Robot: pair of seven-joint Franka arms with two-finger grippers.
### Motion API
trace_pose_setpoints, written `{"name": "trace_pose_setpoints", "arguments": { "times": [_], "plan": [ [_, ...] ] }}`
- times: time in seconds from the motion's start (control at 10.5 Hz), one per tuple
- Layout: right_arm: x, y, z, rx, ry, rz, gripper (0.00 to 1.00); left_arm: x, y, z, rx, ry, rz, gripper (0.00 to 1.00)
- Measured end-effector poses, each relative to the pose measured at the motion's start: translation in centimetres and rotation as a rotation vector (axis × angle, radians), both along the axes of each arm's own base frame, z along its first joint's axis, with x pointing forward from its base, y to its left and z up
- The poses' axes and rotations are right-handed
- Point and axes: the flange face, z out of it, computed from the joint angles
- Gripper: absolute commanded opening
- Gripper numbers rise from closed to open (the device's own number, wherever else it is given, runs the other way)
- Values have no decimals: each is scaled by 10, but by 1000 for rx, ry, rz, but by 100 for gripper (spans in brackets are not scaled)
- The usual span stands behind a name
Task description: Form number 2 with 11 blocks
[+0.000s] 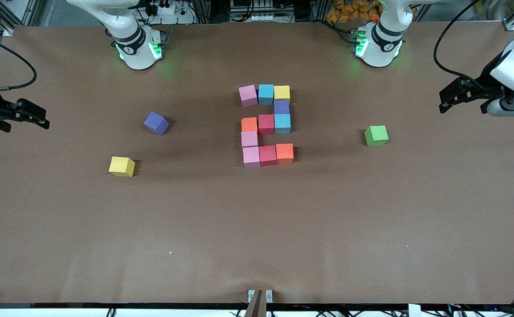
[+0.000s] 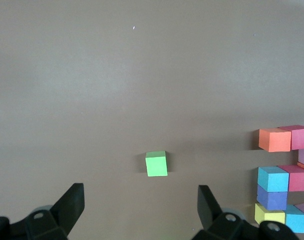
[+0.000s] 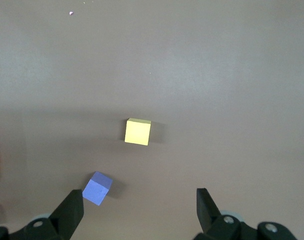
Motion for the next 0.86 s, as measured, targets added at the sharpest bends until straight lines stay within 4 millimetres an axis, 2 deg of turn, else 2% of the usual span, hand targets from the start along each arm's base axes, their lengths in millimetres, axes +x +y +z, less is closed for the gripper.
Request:
{"name": "trace_pose_setpoints", "arguments": {
  "times": [0.86],
  "plan": [
    [5,3,-3,-1,-17,8,100,0,0,0,0,-1,1,100]
  ]
}}
